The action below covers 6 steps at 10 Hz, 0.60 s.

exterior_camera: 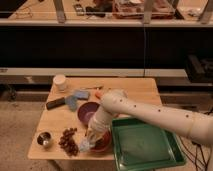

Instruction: Wipe red bowl with towel

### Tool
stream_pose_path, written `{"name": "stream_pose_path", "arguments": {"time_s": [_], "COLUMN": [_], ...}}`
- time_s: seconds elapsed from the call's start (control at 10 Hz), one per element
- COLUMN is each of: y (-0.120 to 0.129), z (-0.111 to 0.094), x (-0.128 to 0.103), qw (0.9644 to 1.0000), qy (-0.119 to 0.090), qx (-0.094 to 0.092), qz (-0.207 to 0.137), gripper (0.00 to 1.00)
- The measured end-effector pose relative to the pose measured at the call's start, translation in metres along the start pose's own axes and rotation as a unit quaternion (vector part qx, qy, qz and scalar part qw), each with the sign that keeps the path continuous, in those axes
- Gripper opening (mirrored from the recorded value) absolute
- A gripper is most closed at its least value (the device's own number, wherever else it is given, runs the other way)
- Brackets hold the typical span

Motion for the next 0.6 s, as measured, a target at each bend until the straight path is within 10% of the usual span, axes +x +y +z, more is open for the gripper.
{"name": "stream_pose_path", "arguments": {"time_s": [0.6], "y": [0.026], "z": [-0.019], "x": [0.021], "qw": [0.9990], "qy": [0.030], "qx": [-0.019], "qz": [0.029], "gripper": [0.00]}}
